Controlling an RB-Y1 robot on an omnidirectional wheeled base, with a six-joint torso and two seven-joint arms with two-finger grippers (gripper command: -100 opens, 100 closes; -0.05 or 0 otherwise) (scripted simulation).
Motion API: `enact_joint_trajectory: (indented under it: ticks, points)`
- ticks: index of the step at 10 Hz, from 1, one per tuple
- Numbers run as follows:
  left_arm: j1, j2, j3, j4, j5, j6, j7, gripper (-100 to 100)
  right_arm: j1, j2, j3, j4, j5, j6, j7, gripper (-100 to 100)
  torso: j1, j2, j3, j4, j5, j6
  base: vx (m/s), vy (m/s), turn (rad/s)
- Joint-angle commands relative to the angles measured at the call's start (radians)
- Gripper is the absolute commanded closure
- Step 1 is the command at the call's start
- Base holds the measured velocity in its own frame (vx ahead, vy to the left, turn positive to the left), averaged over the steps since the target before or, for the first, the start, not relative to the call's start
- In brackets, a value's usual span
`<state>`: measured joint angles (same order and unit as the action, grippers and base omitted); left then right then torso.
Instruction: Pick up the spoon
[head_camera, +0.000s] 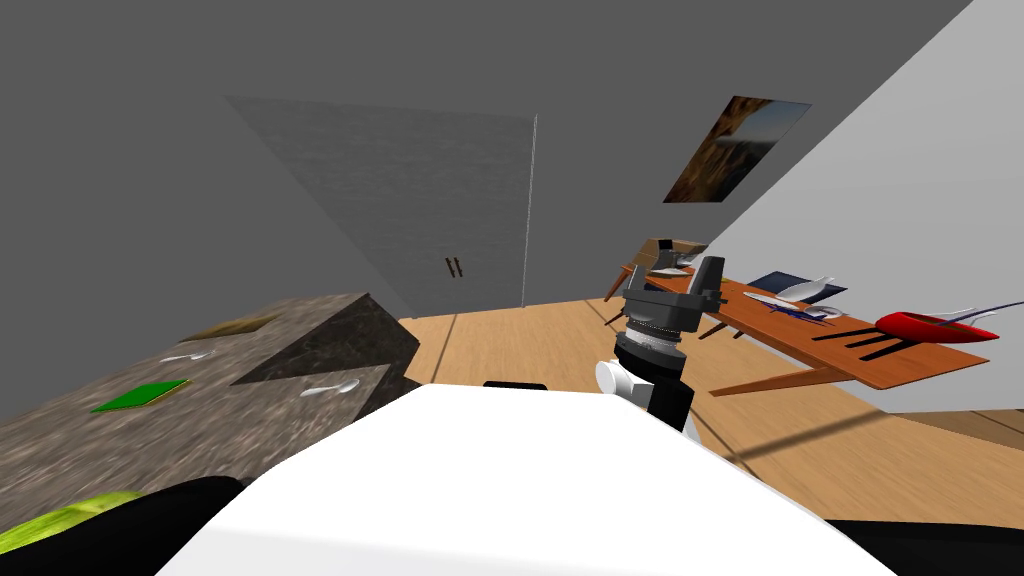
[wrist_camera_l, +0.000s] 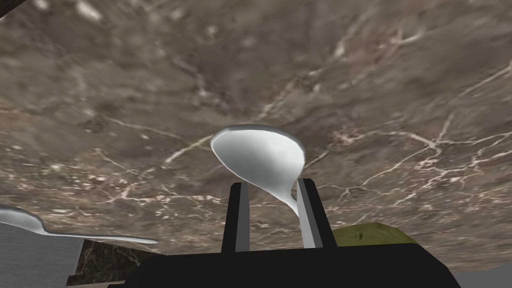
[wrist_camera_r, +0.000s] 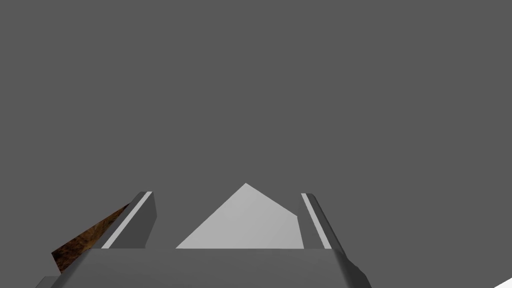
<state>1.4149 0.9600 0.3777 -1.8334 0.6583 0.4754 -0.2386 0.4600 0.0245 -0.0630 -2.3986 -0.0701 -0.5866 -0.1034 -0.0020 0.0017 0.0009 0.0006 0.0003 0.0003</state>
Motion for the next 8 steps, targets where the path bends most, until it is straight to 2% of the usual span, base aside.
enact_joint_trajectory:
  ticks: [1, 4, 5, 6, 7, 8]
  points:
    - [0.009, 0.007, 0.000, -0.011, -0.012, 0.001, 0.029, 100, 0.000, 0.000, 0.000, 0.000, 0.000, 0.000, 0.000, 0, 0.000, 0.000, 0.000, 0.000, 0.000, 0.000, -0.013, 0.000, 0.000]
    - [0.051, 0.047, -0.003, -0.056, -0.064, -0.001, 0.121, 100, 0.000, 0.000, 0.000, 0.000, 0.000, 0.000, 0.000, 0, 0.000, 0.000, 0.000, 0.000, 0.000, 0.000, -0.015, 0.001, 0.004]
    - [0.051, 0.047, -0.003, -0.056, -0.064, -0.001, 0.133, 100, 0.000, 0.000, 0.000, 0.000, 0.000, 0.000, 0.000, 0, -0.001, 0.000, 0.000, 0.000, 0.000, -0.001, -0.015, 0.002, 0.001]
    - [0.064, 0.061, -0.004, -0.071, -0.081, -0.002, 0.168, 100, 0.000, 0.000, 0.000, 0.000, 0.000, 0.000, 0.000, 0, 0.000, 0.000, 0.000, 0.000, 0.000, -0.001, -0.010, -0.001, 0.003]
    - [0.057, 0.054, -0.004, -0.064, -0.073, 0.000, 0.146, 100, 0.000, 0.000, 0.000, 0.000, 0.000, 0.000, 0.000, 0, -0.001, 0.000, 0.000, 0.000, 0.000, -0.001, 0.000, 0.000, 0.000]
    - [0.057, 0.056, -0.004, -0.065, -0.074, -0.001, 0.152, 0, 0.000, 0.000, 0.000, 0.000, 0.000, 0.000, 0.000, 0, -0.001, 0.000, 0.000, 0.000, 0.000, -0.001, 0.000, 0.000, 0.000]
